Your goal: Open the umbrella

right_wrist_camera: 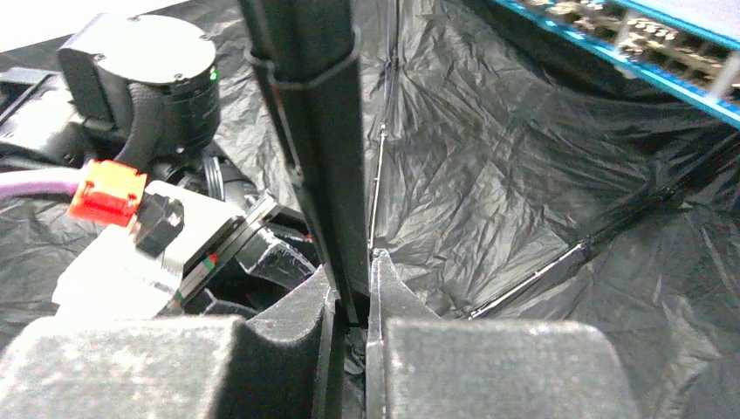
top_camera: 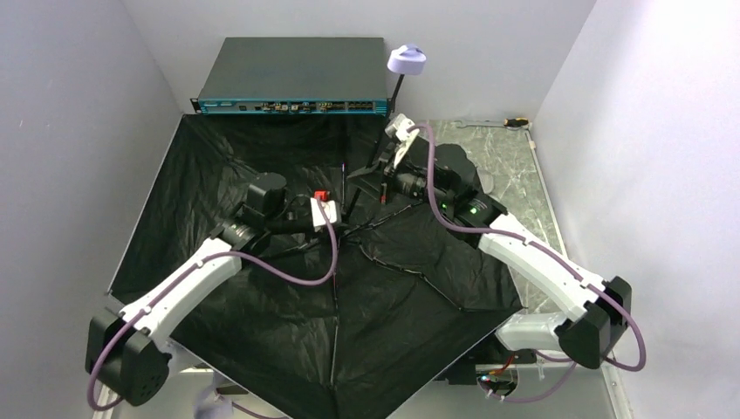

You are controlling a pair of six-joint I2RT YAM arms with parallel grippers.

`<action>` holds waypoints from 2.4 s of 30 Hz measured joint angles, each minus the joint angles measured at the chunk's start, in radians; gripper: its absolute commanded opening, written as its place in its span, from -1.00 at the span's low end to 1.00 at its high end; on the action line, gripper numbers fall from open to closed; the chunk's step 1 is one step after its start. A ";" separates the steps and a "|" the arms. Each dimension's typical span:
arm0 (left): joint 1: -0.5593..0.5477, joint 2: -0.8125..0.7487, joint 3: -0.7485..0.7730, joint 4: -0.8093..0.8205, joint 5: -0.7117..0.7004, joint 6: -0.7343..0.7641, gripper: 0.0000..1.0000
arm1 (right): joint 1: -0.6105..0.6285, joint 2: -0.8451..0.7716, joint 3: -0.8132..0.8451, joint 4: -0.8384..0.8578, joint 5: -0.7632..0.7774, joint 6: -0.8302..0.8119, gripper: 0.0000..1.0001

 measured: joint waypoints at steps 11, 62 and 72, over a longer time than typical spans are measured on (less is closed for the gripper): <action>-0.155 -0.125 -0.064 -0.010 -0.100 -0.053 -0.81 | 0.006 -0.163 -0.114 0.011 -0.111 -0.008 -1.00; -0.249 0.003 0.046 0.106 -0.212 -0.267 -0.56 | -0.011 -0.174 -0.153 0.057 -0.113 -0.001 -1.00; -0.245 0.025 -0.049 0.185 -0.213 -0.265 -0.57 | 0.000 -0.144 -0.145 -0.031 -0.065 -0.006 -1.00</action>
